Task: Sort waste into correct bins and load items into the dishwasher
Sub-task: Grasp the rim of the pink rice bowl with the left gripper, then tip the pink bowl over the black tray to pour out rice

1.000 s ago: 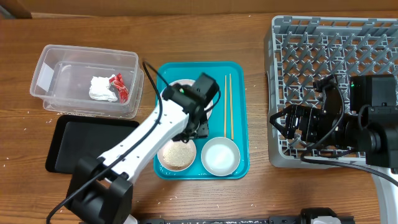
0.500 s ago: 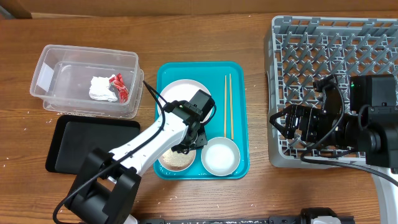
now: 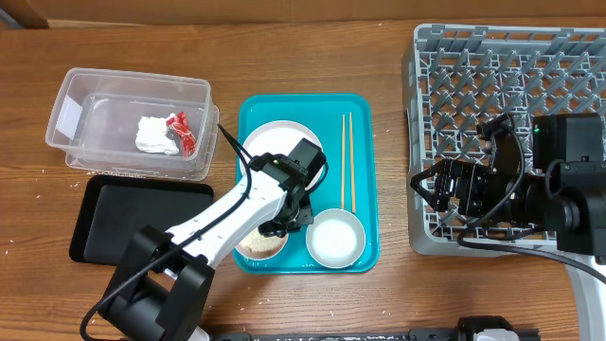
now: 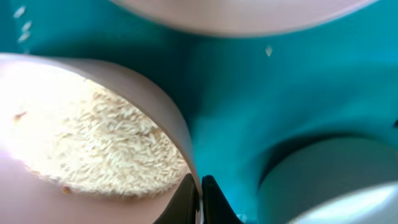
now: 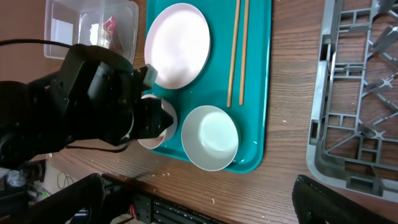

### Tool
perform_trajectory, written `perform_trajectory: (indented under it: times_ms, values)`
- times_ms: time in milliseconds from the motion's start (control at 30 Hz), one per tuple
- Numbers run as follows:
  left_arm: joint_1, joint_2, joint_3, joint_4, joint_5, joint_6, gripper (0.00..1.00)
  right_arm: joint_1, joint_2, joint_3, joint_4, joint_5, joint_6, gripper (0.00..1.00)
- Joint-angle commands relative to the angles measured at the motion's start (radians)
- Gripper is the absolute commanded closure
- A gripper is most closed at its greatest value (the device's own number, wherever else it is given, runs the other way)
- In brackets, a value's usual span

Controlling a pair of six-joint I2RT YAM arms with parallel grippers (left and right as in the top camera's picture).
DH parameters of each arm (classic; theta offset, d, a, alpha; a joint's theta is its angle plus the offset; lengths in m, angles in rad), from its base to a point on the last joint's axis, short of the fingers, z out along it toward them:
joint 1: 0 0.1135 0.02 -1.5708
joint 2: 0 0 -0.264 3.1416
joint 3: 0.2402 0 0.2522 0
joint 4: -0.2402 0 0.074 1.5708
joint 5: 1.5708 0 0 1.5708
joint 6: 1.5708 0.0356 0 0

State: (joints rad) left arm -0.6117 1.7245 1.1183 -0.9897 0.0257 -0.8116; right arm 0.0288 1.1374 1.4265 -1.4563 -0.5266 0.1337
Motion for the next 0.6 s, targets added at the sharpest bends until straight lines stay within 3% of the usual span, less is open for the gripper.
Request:
perform_trajectory:
  times_ms: [0,133,300,467,567]
  values:
    - [-0.004,0.003,0.071,-0.087,-0.034,0.029,0.96,0.006,-0.002,-0.001,0.003,-0.006,-0.005,0.02]
    - [0.000,-0.027,0.161,-0.206,-0.063,0.094,0.96,0.006,-0.002,-0.001,0.002,-0.006,-0.005,0.02]
    - [0.071,-0.127,0.220,-0.241,-0.001,0.225,0.96,0.006,-0.002,-0.001,0.001,-0.006,-0.005,0.02]
    - [0.264,-0.253,0.220,-0.245,0.148,0.386,0.96,0.006,-0.002,-0.001,-0.006,-0.006,-0.005,0.02]
    - [0.449,-0.298,0.220,-0.261,0.327,0.533,0.96,0.006,-0.002,-0.001,-0.009,-0.006,-0.004,0.02]
